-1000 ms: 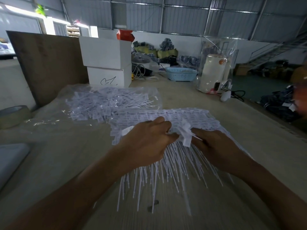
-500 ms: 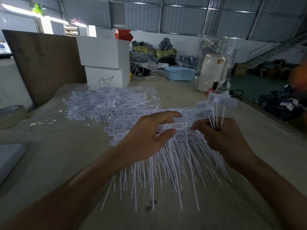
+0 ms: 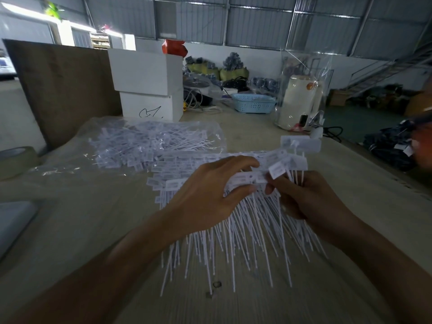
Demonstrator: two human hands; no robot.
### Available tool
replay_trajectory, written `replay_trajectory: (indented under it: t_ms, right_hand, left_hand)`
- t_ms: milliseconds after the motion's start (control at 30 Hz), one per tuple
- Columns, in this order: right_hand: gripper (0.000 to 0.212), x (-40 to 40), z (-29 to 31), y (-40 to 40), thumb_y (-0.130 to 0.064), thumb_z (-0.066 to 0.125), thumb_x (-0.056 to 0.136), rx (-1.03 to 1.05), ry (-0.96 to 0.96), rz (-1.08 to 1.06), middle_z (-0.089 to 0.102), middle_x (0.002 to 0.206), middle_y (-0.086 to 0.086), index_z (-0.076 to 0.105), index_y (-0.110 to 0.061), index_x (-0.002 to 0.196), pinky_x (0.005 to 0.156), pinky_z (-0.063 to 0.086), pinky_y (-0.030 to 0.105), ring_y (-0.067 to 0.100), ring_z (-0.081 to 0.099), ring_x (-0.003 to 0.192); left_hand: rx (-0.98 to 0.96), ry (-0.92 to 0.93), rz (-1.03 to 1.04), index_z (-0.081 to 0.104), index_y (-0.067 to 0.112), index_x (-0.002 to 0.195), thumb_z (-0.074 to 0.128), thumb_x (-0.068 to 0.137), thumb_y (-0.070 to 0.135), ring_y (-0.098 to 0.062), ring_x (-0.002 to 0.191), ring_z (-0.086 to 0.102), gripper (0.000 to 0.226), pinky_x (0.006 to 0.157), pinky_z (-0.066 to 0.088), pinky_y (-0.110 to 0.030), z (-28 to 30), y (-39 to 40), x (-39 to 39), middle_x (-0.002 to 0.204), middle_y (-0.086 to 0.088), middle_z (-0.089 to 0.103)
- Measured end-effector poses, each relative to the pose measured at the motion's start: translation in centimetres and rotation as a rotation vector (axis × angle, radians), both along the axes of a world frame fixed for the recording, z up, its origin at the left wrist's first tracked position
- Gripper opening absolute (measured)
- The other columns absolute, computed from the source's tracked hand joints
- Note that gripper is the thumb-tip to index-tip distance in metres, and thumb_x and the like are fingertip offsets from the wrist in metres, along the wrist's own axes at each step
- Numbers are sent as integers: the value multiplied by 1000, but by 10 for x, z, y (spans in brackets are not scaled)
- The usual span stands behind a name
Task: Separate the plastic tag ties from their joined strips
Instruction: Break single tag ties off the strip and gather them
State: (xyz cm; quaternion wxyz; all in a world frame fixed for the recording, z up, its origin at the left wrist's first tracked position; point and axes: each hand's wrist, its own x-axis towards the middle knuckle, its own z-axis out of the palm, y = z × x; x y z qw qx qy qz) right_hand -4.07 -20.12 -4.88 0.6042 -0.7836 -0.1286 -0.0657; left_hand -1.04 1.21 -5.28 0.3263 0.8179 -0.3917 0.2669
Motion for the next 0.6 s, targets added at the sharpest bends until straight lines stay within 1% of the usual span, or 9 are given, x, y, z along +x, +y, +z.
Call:
replay_trajectory:
  t_ms: [33, 67, 133, 233, 367, 533, 600]
  right_hand:
    - [47, 1, 1, 0, -49, 59, 87, 48, 16, -8, 29, 50, -1, 67, -3, 78, 43, 19, 24, 13, 20, 43]
    - [50, 1, 1, 0, -52, 61, 82, 84, 31, -10, 27, 51, -1, 66, -2, 78, 43, 18, 24, 13, 19, 45]
    - [52, 1, 1, 1, -56, 63, 76, 93, 40, -9, 27, 51, -2, 66, -4, 77, 42, 19, 24, 12, 20, 44]
    - [48, 2, -1, 2, -56, 60, 82, 19, -6, -11, 30, 50, -3, 67, -9, 74, 43, 20, 24, 12, 22, 43]
    - [48, 1, -1, 0, -56, 59, 89, -30, -87, 4, 31, 52, 2, 67, -11, 75, 44, 21, 27, 15, 23, 44]
    - [53, 1, -2, 0, -62, 61, 87, -18, -83, 10, 32, 51, -1, 68, -11, 76, 44, 20, 27, 14, 24, 44]
    - [53, 1, -2, 0, -64, 61, 83, -9, -69, 7, 32, 51, -1, 68, -12, 74, 44, 21, 27, 14, 24, 43]
  left_hand:
    - [34, -7, 44, 54, 32, 130, 62, 92, 41, -11, 109, 62, 40, 90, 52, -31, -1, 2, 1, 124, 9, 65]
    - [59, -28, 89, 54, 33, 131, 60, 92, 44, -12, 109, 61, 41, 91, 50, -33, -1, 3, 2, 126, 9, 65]
    - [67, -76, 140, 61, 27, 127, 61, 91, 41, -13, 104, 62, 38, 87, 49, -32, -2, 5, 3, 121, 7, 68]
    - [47, -156, 179, 69, 19, 117, 64, 90, 32, -18, 96, 66, 30, 83, 49, -33, -3, 5, 5, 110, 4, 72]
    - [52, -152, 178, 69, 18, 117, 61, 93, 28, -18, 98, 65, 28, 85, 47, -33, -3, 4, 4, 111, 3, 72]
    - [63, -150, 163, 68, 15, 118, 58, 95, 27, -22, 99, 67, 28, 84, 51, -37, -2, 3, 3, 112, 1, 72]
    - [60, -160, 161, 68, 14, 117, 57, 95, 25, -24, 98, 67, 27, 83, 52, -40, -2, 3, 3, 111, 0, 72]
